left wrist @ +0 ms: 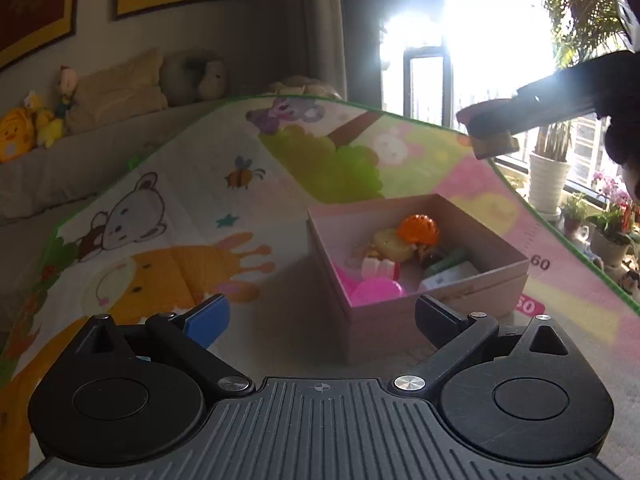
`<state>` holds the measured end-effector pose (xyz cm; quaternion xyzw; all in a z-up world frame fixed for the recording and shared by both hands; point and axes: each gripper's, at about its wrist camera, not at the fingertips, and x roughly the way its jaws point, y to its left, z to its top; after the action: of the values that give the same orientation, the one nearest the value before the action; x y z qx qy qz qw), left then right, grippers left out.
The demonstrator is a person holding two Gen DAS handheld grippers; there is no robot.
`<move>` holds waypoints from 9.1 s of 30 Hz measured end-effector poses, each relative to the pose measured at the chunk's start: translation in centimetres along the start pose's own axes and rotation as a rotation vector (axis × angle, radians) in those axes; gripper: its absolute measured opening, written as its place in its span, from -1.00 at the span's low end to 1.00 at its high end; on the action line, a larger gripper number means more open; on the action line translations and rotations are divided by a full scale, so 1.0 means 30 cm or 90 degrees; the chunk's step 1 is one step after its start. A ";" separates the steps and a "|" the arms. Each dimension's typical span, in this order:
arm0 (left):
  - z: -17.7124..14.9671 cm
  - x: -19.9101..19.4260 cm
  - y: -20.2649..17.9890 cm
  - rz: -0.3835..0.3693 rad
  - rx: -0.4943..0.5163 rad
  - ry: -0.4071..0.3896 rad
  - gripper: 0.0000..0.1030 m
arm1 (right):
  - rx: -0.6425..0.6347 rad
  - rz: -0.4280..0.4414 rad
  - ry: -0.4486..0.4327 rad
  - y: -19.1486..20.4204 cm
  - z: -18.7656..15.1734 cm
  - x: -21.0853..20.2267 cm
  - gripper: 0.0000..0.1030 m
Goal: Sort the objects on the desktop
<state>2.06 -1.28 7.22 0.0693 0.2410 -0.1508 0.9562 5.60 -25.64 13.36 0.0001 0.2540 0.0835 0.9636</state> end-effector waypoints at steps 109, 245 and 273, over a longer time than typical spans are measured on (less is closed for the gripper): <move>-0.320 -0.119 0.017 0.124 -0.044 0.145 1.00 | -0.076 0.095 0.027 0.243 -0.602 -0.246 1.00; -0.066 0.227 0.042 -0.056 -0.048 0.062 0.97 | 0.186 -0.039 0.116 -0.168 -0.238 0.309 0.62; -0.204 0.114 0.001 0.135 -0.091 0.140 1.00 | 0.062 -0.005 0.167 0.197 -0.539 0.104 1.00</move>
<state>2.23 -0.87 0.23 0.0422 0.3453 -0.0230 0.9373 -0.58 -20.00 -2.00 0.0349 0.3815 0.0667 0.9213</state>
